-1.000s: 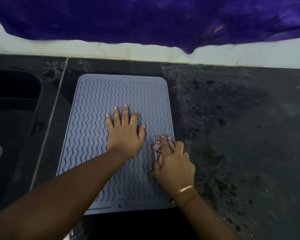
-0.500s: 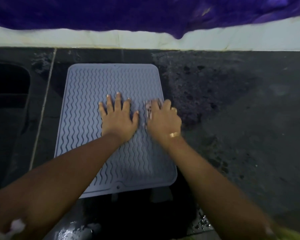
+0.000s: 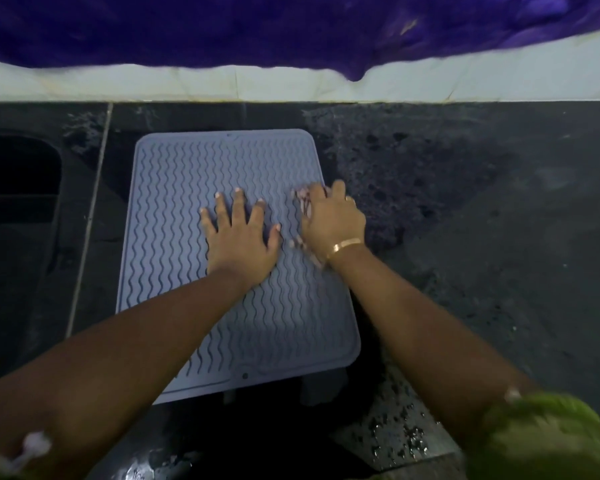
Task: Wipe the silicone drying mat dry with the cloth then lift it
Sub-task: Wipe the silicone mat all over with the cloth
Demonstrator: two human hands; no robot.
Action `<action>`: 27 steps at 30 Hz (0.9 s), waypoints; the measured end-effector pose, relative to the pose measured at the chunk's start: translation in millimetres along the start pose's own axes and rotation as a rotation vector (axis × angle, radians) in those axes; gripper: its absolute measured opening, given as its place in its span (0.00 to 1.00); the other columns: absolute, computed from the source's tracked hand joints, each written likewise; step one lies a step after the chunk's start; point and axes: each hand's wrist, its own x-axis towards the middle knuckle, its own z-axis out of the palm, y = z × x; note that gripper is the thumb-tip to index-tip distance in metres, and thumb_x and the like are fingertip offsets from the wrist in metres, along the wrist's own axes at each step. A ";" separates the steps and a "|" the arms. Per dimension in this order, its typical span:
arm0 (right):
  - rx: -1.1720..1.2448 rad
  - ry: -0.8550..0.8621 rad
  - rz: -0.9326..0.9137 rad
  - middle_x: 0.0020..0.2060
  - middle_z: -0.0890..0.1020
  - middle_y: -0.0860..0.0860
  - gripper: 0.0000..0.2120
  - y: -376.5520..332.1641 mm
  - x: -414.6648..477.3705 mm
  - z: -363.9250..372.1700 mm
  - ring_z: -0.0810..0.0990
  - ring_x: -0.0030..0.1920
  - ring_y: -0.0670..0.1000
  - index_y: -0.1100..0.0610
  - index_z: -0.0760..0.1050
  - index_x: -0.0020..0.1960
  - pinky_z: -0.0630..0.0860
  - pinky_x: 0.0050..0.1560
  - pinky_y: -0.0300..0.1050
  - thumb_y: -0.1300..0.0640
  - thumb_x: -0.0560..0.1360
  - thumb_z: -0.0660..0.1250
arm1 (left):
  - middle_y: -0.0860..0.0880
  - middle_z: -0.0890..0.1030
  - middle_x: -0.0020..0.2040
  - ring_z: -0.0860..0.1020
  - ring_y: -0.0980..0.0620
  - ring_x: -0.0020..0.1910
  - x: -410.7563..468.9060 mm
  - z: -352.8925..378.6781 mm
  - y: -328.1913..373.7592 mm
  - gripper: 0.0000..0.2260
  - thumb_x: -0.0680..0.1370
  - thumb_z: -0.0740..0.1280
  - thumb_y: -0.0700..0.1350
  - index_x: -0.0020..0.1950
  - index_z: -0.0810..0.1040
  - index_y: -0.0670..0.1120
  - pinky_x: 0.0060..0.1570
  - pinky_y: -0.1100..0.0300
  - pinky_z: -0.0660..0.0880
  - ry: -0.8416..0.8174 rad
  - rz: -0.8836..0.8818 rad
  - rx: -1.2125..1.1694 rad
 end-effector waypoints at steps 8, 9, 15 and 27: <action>-0.051 0.018 -0.020 0.57 0.70 0.60 0.20 -1.3 -17.4 1.9 0.74 0.52 0.63 0.57 0.67 0.63 0.69 0.35 0.48 0.50 0.74 0.63 | 0.43 0.49 0.78 0.44 0.38 0.75 -0.1 1.8 1.3 0.27 0.79 0.47 0.60 0.74 0.58 0.48 0.71 0.38 0.39 0.015 -0.013 -0.006; -0.069 0.033 -0.033 0.56 0.71 0.59 0.21 0.1 -39.8 2.9 0.75 0.51 0.62 0.57 0.68 0.63 0.71 0.34 0.48 0.48 0.74 0.63 | 0.43 0.50 0.78 0.45 0.38 0.75 0.5 2.0 1.2 0.27 0.79 0.47 0.60 0.74 0.58 0.48 0.71 0.38 0.40 0.018 -0.014 -0.008; -0.080 -0.073 -0.042 0.53 0.73 0.57 0.30 8.5 -148.5 -5.2 0.76 0.48 0.60 0.52 0.69 0.64 0.77 0.35 0.49 0.41 0.66 0.69 | 0.43 0.51 0.78 0.46 0.37 0.75 0.7 1.3 1.9 0.26 0.79 0.47 0.59 0.73 0.60 0.48 0.71 0.37 0.41 0.000 -0.016 -0.023; 0.738 -0.247 0.243 0.50 0.79 0.56 0.11 26.2 -161.9 -35.2 0.79 0.51 0.53 0.50 0.76 0.52 0.77 0.55 0.50 0.51 0.70 0.68 | 0.40 0.69 0.68 0.63 0.41 0.70 -7.3 -31.6 -18.1 0.16 0.80 0.59 0.48 0.66 0.72 0.45 0.72 0.44 0.50 -0.123 0.056 -0.454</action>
